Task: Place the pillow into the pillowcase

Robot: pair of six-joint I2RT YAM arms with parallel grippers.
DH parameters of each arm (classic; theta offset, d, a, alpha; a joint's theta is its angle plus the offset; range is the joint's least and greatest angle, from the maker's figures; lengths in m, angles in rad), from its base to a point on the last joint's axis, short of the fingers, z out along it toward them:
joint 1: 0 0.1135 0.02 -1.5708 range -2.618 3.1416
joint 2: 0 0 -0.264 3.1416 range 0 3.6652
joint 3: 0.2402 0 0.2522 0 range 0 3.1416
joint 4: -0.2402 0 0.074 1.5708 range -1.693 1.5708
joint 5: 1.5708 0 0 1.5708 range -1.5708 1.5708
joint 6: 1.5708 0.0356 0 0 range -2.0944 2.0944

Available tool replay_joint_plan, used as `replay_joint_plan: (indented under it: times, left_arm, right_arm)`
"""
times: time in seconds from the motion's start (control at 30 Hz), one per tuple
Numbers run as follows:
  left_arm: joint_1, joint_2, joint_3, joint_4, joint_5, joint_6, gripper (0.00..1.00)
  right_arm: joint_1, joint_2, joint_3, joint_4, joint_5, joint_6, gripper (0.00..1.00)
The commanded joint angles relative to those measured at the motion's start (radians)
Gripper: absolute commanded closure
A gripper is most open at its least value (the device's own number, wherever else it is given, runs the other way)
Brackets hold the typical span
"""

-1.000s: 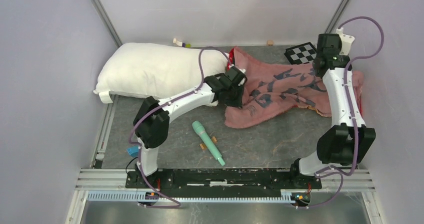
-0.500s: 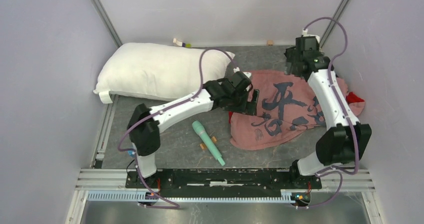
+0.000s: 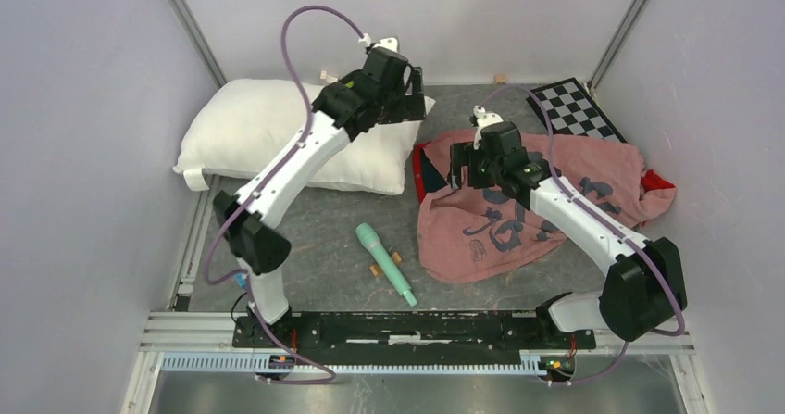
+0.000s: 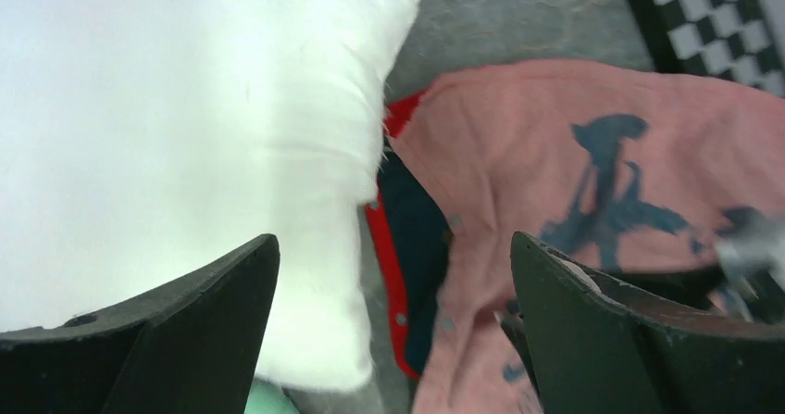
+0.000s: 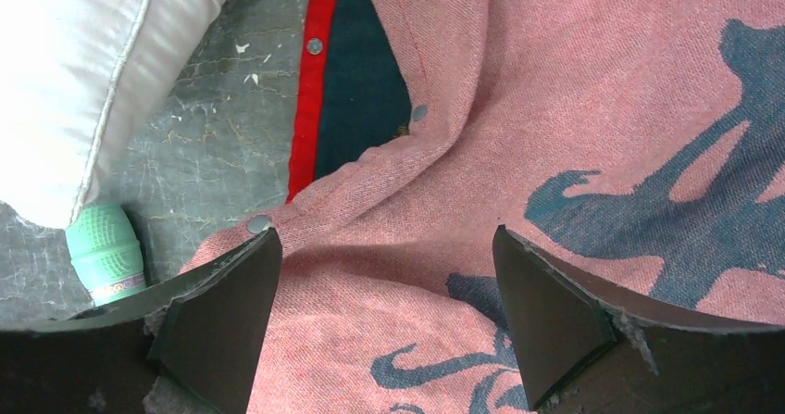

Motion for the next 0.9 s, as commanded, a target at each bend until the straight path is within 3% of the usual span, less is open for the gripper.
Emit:
replay_joint_plan:
  times: [0.0, 0.13, 0.27, 0.33, 0.43, 0.5, 0.67, 0.87]
  left_arm:
    - [0.000, 0.209, 0.133, -0.097, -0.138, 0.127, 0.00]
    - [0.003, 0.379, 0.229, -0.120, -0.208, 0.151, 0.00]
    - [0.028, 0.421, 0.136, -0.077, -0.245, 0.110, 0.02]
    - [0.045, 0.390, 0.041, -0.033, -0.222, 0.088, 0.21]
    - [0.077, 0.306, -0.089, 0.040, -0.164, 0.049, 0.78]
    - [0.103, 0.223, -0.193, 0.098, -0.101, 0.013, 0.97]
    - [0.203, 0.021, -0.400, 0.225, 0.048, -0.090, 0.98]
    - [0.291, -0.142, -0.589, 0.357, 0.178, -0.188, 0.98]
  right_arm:
    - [0.038, -0.004, -0.008, 0.122, -0.004, 0.000, 0.09]
    - [0.053, 0.035, 0.000, 0.115, -0.015, -0.031, 0.08]
    - [0.089, 0.067, 0.014, 0.121, 0.021, -0.070, 0.07]
    - [0.110, 0.087, 0.029, 0.135, 0.041, -0.101, 0.07]
    - [0.147, 0.148, 0.078, 0.149, 0.077, -0.162, 0.07]
    - [0.161, 0.197, 0.112, 0.160, 0.096, -0.204, 0.08]
    - [0.162, 0.353, 0.237, 0.178, 0.158, -0.293, 0.13]
    - [0.150, 0.561, 0.411, 0.185, 0.188, -0.324, 0.26]
